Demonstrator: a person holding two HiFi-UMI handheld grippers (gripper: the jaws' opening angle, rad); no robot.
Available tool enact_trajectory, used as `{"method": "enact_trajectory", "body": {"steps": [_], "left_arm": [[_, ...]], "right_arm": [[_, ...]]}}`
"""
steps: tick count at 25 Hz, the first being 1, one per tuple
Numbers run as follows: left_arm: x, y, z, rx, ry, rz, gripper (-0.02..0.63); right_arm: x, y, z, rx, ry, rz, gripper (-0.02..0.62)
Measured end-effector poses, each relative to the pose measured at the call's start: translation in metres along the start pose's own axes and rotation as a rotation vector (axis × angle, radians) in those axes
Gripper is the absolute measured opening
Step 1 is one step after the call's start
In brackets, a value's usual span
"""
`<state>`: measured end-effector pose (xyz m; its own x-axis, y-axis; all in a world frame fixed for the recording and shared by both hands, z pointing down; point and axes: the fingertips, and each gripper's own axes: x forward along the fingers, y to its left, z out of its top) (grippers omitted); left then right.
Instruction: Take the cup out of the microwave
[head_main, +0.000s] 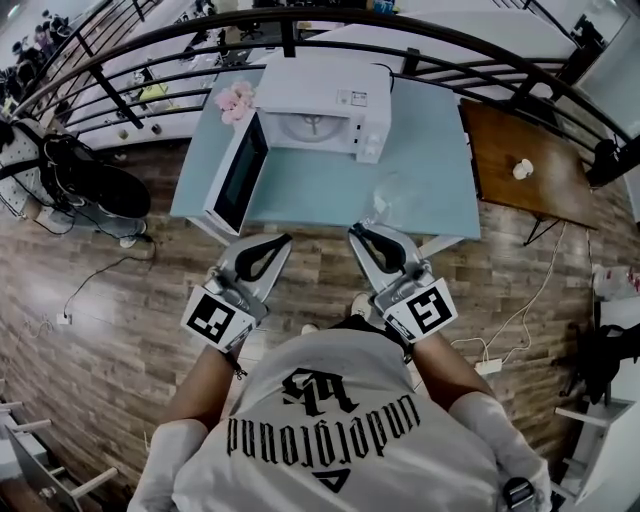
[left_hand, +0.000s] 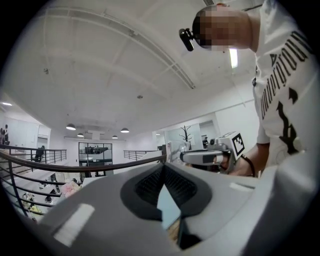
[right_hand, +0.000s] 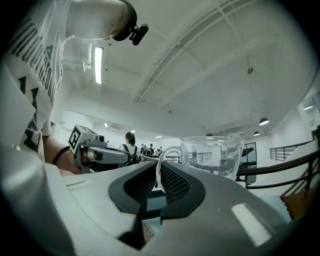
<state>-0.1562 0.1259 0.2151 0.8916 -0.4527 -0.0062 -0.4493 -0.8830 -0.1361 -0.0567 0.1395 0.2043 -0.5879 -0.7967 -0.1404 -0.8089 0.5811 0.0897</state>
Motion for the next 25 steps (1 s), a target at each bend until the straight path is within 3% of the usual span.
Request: {"method": "enact_trajectory", "body": {"steps": [3, 7, 25], "left_arm": [[-0.007, -0.007, 0.002, -0.028, 0.018, -0.010, 0.051], [-0.013, -0.008, 0.006, 0.016, -0.038, -0.016, 0.051], [-0.027, -0.017, 0.010, 0.013, -0.062, -0.022, 0.051]], "right_arm": [[-0.004, 0.012, 0.004, -0.004, -0.002, -0.008, 0.031], [-0.010, 0.022, 0.006, -0.007, 0.004, -0.014, 0.031], [-0.016, 0.040, 0.008, -0.023, 0.012, -0.017, 0.031]]}}
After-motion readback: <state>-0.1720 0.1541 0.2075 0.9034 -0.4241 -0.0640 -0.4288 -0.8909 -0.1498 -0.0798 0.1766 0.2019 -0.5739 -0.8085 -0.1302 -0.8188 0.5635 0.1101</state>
